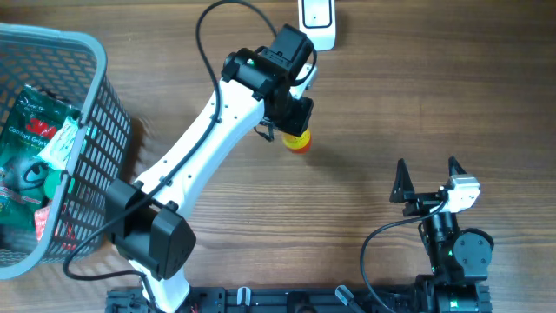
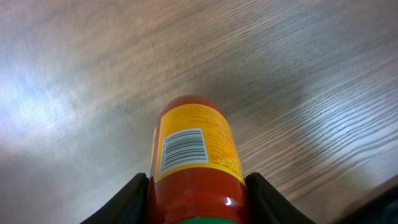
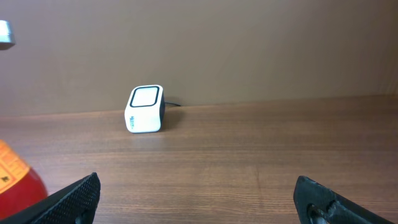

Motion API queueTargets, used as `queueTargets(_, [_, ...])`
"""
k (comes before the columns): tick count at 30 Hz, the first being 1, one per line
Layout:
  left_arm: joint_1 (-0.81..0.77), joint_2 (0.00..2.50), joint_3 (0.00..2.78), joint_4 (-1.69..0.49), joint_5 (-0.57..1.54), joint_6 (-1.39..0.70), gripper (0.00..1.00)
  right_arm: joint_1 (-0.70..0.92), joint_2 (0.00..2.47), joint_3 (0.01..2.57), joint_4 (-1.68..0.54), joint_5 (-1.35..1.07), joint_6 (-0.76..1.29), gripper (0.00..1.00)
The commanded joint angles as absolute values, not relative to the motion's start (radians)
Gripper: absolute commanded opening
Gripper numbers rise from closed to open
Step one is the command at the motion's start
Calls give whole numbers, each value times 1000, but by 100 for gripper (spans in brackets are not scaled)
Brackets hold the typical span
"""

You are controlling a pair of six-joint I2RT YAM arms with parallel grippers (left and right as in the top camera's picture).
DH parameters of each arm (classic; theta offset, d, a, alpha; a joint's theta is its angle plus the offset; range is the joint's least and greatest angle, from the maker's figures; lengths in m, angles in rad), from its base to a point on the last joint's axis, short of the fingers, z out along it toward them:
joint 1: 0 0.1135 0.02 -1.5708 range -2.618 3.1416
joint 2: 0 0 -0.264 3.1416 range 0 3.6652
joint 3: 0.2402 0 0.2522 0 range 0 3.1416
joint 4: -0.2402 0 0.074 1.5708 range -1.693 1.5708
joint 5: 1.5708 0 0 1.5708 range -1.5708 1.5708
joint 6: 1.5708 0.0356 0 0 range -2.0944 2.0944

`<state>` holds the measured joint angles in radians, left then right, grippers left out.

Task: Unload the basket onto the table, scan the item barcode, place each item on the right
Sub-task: 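Lift the bottle out and carry it toward the white scanner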

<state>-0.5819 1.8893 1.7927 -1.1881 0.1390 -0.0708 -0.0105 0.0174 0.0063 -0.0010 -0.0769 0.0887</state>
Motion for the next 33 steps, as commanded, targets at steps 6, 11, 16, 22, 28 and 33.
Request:
queueTargets(6, [-583, 1895, 1806, -1140, 248, 323, 37, -13, 9, 5, 1, -60, 80, 100])
queueTargets(11, [-583, 1895, 1800, -1179, 355, 476, 37, -13, 9, 5, 1, -60, 80, 100])
queueTargets(16, [-583, 1925, 1797, -1213, 355, 568, 37, -13, 9, 5, 1, -60, 81, 100])
queueTargets(22, [-582, 2028, 1797, -1151, 243, 659, 38, -13, 9, 5, 1, -60, 81, 100])
queueTargets(28, [-582, 2035, 1797, -1188, 234, 850, 35, -13, 9, 5, 1, -60, 81, 100])
queueTargets(33, [-595, 2035, 1797, -1190, 146, 1001, 36, -13, 9, 5, 1, -60, 81, 100])
